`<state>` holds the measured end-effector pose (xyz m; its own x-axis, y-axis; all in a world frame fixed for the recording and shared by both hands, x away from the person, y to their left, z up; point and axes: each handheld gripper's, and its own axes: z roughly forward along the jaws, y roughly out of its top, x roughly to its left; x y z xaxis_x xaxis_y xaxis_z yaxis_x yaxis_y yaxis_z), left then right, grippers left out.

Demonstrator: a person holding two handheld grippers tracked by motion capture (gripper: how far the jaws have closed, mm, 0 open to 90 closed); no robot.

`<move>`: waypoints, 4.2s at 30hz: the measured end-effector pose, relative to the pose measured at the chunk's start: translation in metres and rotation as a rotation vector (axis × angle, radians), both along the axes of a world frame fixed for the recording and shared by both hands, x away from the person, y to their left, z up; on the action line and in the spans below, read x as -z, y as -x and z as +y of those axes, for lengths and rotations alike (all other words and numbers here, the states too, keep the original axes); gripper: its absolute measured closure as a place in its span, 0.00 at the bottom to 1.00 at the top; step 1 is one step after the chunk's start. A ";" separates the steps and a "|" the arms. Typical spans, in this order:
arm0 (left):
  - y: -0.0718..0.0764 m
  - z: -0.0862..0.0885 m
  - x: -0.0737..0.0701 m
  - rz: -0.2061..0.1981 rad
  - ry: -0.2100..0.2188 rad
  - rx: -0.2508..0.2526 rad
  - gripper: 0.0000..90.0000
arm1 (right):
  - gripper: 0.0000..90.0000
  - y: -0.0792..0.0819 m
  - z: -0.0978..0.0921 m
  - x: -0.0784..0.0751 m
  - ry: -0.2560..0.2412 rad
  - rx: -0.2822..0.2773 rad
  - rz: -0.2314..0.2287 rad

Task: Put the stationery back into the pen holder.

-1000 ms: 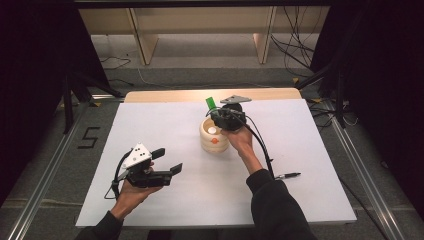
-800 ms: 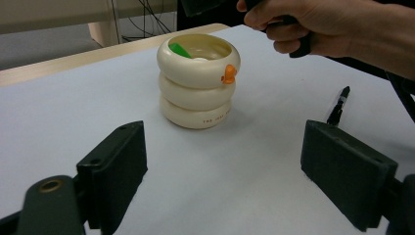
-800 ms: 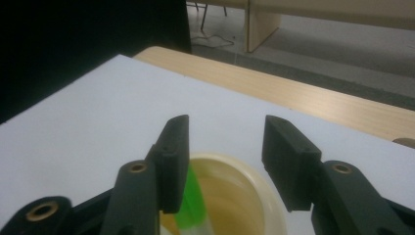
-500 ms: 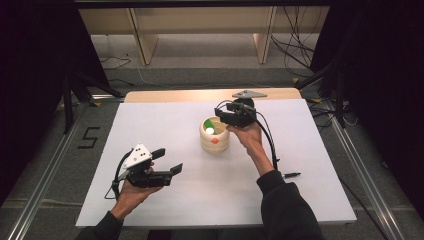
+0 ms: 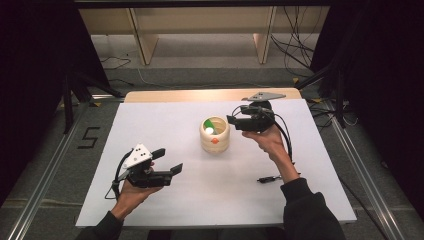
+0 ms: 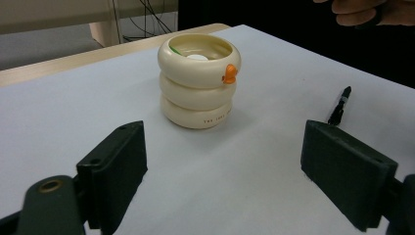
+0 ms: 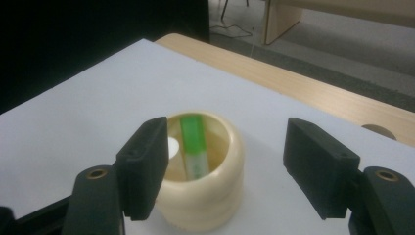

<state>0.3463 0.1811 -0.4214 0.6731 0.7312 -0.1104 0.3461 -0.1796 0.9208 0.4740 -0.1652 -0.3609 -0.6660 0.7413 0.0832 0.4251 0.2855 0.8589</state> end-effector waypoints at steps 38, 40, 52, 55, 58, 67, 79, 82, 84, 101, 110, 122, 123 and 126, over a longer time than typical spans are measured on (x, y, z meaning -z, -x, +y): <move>0.001 0.000 -0.001 -0.005 -0.002 -0.001 0.18 | 0.32 0.056 -0.086 0.047 0.316 -0.189 0.231; 0.001 -0.001 0.000 -0.004 -0.001 -0.003 0.18 | 0.33 0.057 -0.090 0.050 0.338 -0.195 0.242; 0.001 -0.001 -0.001 -0.007 -0.001 -0.003 0.18 | 0.35 0.062 -0.103 0.063 0.446 -0.194 0.293; 0.001 -0.001 -0.001 -0.008 -0.002 -0.002 0.18 | 0.37 0.063 -0.103 0.067 0.478 -0.202 0.302; 0.001 -0.001 -0.001 -0.008 -0.001 -0.002 0.18 | 0.39 0.063 -0.103 0.070 0.514 -0.212 0.310; 0.001 -0.001 -0.001 -0.007 -0.002 0.001 0.18 | 0.46 0.064 -0.103 0.078 0.607 -0.248 0.329; 0.000 -0.001 0.000 -0.003 -0.002 0.000 0.18 | 0.51 0.062 -0.103 0.086 0.689 -0.275 0.358; 0.001 -0.001 0.000 -0.005 -0.005 0.003 0.18 | 0.53 0.060 -0.102 0.089 0.705 -0.281 0.365; 0.001 -0.001 0.000 -0.004 -0.006 0.003 0.18 | 0.54 0.061 -0.101 0.090 0.722 -0.301 0.362; 0.000 -0.002 0.000 -0.004 -0.004 0.004 0.18 | 0.66 0.056 -0.094 0.091 0.780 -0.340 0.417; 0.000 -0.002 0.001 -0.002 -0.004 0.005 0.18 | 0.74 0.056 -0.087 0.090 0.826 -0.382 0.425; 0.000 -0.002 0.000 -0.001 -0.008 0.007 0.18 | 0.88 0.059 -0.083 0.090 0.860 -0.454 0.410; 0.000 -0.002 0.000 -0.001 -0.009 0.007 0.18 | 0.88 0.060 -0.083 0.090 0.858 -0.455 0.405; 0.000 -0.002 0.000 -0.001 -0.004 0.004 0.18 | 0.89 0.061 -0.082 0.087 0.856 -0.461 0.381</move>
